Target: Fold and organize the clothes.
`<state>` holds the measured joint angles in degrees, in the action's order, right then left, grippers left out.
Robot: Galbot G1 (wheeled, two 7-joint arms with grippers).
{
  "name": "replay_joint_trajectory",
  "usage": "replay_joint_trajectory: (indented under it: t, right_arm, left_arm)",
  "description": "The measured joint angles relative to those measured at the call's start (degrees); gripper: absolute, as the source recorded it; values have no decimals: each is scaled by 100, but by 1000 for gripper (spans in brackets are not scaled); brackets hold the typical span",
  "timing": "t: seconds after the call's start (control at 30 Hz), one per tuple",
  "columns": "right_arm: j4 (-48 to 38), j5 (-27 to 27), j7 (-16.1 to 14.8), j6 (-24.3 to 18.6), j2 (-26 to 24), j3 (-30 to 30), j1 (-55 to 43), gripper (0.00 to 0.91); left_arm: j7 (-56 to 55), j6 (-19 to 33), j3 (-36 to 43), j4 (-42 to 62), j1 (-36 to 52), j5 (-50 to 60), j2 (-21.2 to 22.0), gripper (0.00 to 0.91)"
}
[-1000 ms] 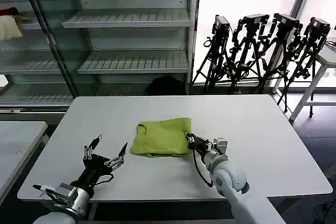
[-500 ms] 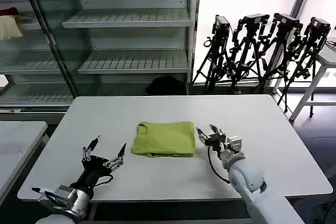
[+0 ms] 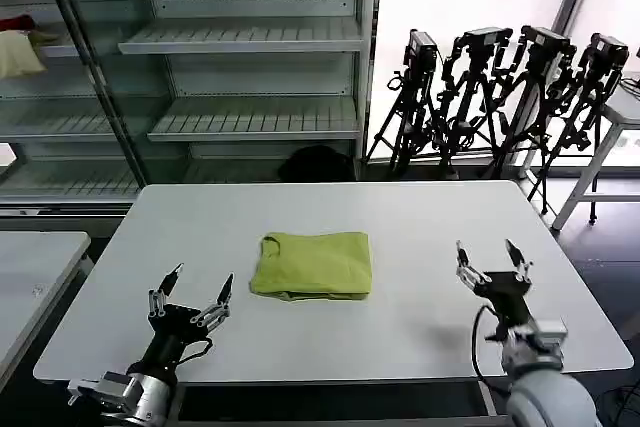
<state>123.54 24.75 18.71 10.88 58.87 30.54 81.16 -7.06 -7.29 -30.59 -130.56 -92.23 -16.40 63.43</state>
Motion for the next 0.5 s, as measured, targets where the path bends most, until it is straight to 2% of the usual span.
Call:
replay_joint_trajectory:
  t: [0.33, 0.5]
  right_arm:
    - [479, -839, 445, -1923, 225, 276, 2048, 907]
    - [576, -1113, 498, -2594, 249, 367, 2637, 907]
  left_arm:
    - [-164, 709, -122, 52, -487, -25, -71, 907]
    - [-226, 907, -101, 77, -692, -20, -41, 907]
